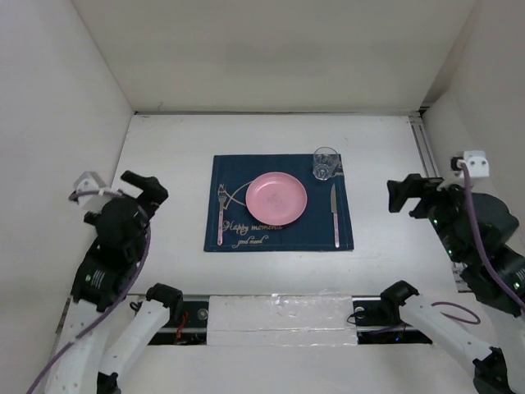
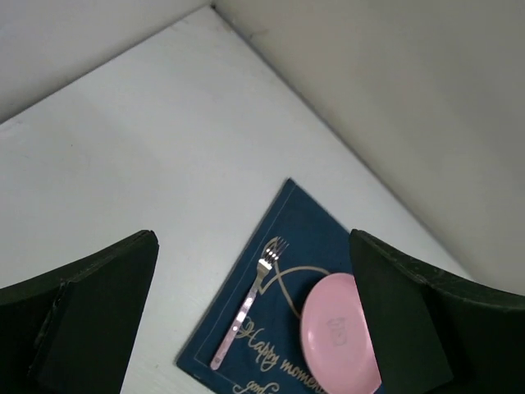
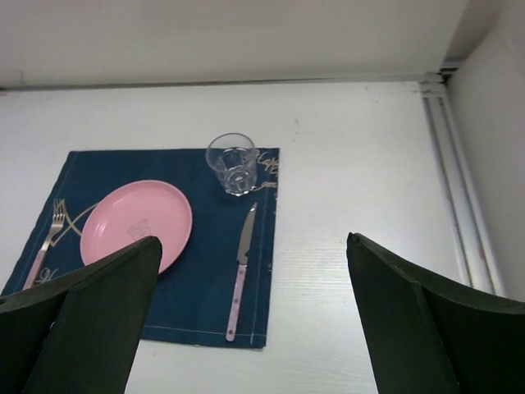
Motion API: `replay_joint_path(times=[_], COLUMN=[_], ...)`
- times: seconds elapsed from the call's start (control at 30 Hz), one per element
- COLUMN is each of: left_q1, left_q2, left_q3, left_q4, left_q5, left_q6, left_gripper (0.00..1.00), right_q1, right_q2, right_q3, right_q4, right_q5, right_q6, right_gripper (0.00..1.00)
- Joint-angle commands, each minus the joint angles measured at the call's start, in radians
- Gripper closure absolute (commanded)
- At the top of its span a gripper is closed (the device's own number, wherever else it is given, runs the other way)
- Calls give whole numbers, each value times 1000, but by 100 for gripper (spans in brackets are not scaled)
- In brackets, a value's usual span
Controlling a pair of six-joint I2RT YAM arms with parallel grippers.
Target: Set the dinner table for one person
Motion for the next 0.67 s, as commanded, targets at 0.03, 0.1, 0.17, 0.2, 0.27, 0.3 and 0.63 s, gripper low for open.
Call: replay_joint_path(times=[0.03, 0.1, 0.17, 0.2, 0.27, 0.3, 0.63], left_q1=[1, 1, 1, 1, 1, 1, 1], left_q2=[-167, -214, -262, -273, -291, -291, -300], left_q3=[-15, -15, -15, -15, -15, -15, -15], left_q4=[-29, -38, -49, -49, -58, -58, -67], left_q5=[-97, -118, -119, -119, -119, -119, -129], left_q6=[-53, -53, -53, -53, -62, -62, -73], left_gripper=[0, 0, 0, 0, 0, 0, 0], right_q1=[8, 8, 8, 8, 8, 8, 8], right_q2=[-95, -149, -195, -206, -215, -227, -237], right_q3=[82, 106, 115, 115, 115, 125, 134], right_q4=[-133, -171, -188, -202, -216, -231, -243], right_q5=[135, 162, 184, 199, 208, 208, 230], right_q6=[5, 5, -6, -6, -6, -6, -6], right_gripper=[0, 0, 0, 0, 0, 0, 0])
